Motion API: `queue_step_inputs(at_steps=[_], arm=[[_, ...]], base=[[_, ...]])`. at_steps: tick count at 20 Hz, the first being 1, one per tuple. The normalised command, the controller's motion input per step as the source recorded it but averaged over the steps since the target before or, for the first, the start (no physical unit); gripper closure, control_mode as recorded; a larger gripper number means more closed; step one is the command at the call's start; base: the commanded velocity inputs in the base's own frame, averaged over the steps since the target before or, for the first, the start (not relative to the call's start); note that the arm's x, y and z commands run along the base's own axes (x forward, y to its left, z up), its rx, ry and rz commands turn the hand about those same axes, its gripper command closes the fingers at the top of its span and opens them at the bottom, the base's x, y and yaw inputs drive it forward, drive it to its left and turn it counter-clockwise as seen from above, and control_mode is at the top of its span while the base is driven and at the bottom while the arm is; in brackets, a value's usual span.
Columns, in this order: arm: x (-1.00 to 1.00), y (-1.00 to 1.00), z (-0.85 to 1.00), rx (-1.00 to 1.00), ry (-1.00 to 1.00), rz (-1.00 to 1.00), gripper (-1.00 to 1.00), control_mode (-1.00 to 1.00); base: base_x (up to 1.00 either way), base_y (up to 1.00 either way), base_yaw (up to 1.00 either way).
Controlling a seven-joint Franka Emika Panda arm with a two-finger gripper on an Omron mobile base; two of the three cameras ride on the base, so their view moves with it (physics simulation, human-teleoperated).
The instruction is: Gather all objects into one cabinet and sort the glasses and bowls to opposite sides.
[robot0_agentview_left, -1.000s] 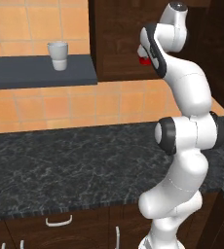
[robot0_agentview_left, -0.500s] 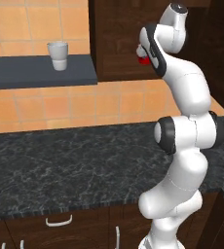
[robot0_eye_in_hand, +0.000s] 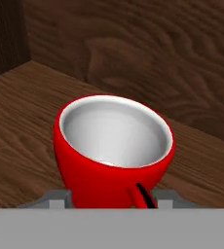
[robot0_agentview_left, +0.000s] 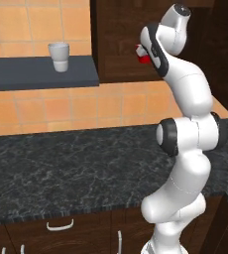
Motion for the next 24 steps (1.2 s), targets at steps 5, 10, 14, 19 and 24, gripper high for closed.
queue_step_inputs(at_steps=[5, 10, 14, 19, 24], arm=[[0.45, -0.02, -0.06, 0.00, 0.04, 0.08, 1.00, -1.00], [0.14, 0.00, -0.15, 0.00, 0.02, 0.02, 1.00, -1.00], [-0.22, 0.01, -0.22, 0.00, 0.00, 0.00, 1.00, -1.00], [-0.83, 0.01, -0.02, 0.00, 0.00, 0.00, 1.00, -1.00], [-1.00, 0.01, -0.06, 0.00, -0.01, 0.00, 1.00, -1.00]], base=[[0.00, 0.00, 0.00], [0.00, 0.00, 0.00], [0.00, 0.00, 0.00], [0.00, 0.00, 0.00], [0.00, 0.00, 0.00]])
